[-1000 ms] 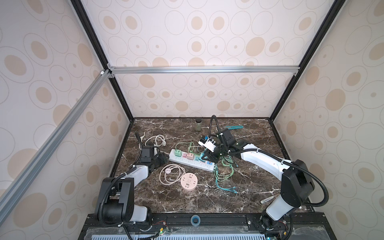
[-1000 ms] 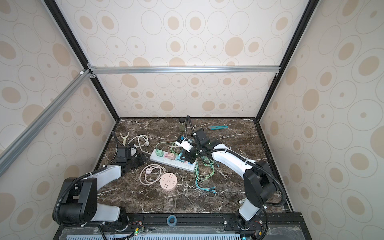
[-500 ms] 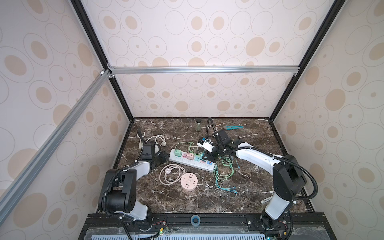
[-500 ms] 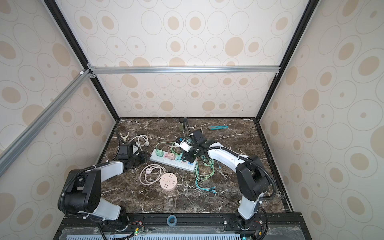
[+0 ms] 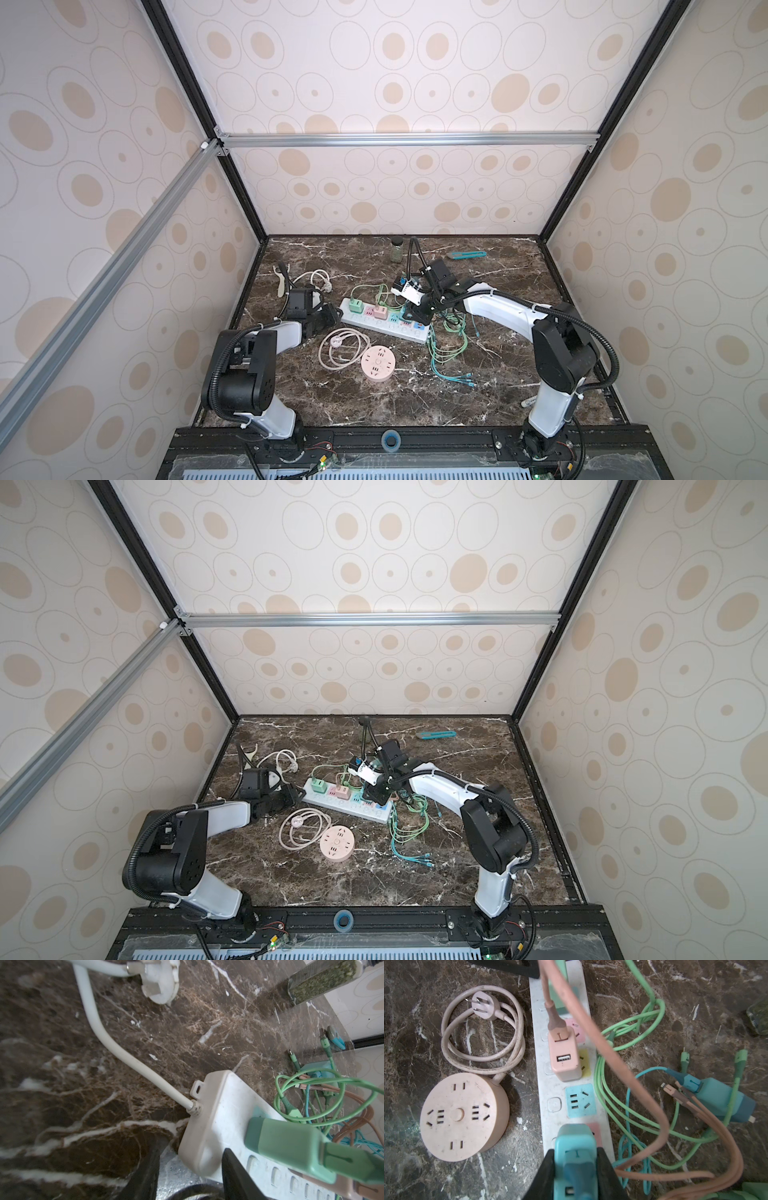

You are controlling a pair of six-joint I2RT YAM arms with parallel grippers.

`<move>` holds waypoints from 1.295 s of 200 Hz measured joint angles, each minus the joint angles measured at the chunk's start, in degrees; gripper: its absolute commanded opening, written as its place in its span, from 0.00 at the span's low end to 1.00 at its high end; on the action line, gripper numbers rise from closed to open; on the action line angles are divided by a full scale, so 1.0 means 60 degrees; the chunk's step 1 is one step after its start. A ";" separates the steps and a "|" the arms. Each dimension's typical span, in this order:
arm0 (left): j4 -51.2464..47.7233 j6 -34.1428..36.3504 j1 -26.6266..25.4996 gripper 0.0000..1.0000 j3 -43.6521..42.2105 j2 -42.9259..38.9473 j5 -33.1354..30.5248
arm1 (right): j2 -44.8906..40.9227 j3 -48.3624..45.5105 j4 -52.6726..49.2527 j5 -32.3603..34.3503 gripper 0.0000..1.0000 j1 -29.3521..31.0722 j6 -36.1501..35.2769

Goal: Insert the plug
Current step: 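Press the teal charger down into the power strip socket with the right gripper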

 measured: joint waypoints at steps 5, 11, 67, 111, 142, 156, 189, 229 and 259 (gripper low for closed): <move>0.0000 0.0007 0.0000 0.45 0.0007 0.0011 0.0000 | 0.0000 0.0000 0.0000 0.0004 0.04 0.0000 -0.0018; 0.0000 0.0007 0.0000 0.45 0.0022 0.0036 0.0004 | 0.0000 0.0000 0.0000 0.0004 0.04 0.0000 -0.0044; 0.0011 0.0025 0.0000 0.44 0.0113 0.0106 0.0011 | 0.0018 0.0000 0.0015 0.0004 0.04 0.0000 -0.0120; 0.0004 0.0033 -0.0029 0.44 0.0113 0.0106 0.0011 | 0.0022 -0.0025 0.0102 0.0004 0.04 0.0000 -0.0160; 0.0004 0.0033 -0.0036 0.44 0.0113 0.0106 0.0011 | 0.0073 -0.0036 0.0240 0.0036 0.04 0.0000 -0.0237; 0.0000 0.0033 -0.0036 0.44 0.0113 0.0106 0.0011 | 0.0106 -0.0069 0.0277 0.0047 0.04 0.0000 -0.0299; 0.0000 0.0033 -0.0036 0.44 0.0113 0.0106 0.0011 | 0.0168 -0.0175 0.0295 0.0160 0.03 0.0000 -0.0379; 0.0000 0.0033 -0.0036 0.44 0.0113 0.0106 0.0015 | 0.0178 -0.0237 0.0328 0.0193 0.03 0.0004 -0.0419; 0.0000 0.0033 -0.0036 0.44 0.0113 0.0106 0.0015 | 0.0186 -0.0291 0.0412 0.0193 0.03 0.0007 -0.0455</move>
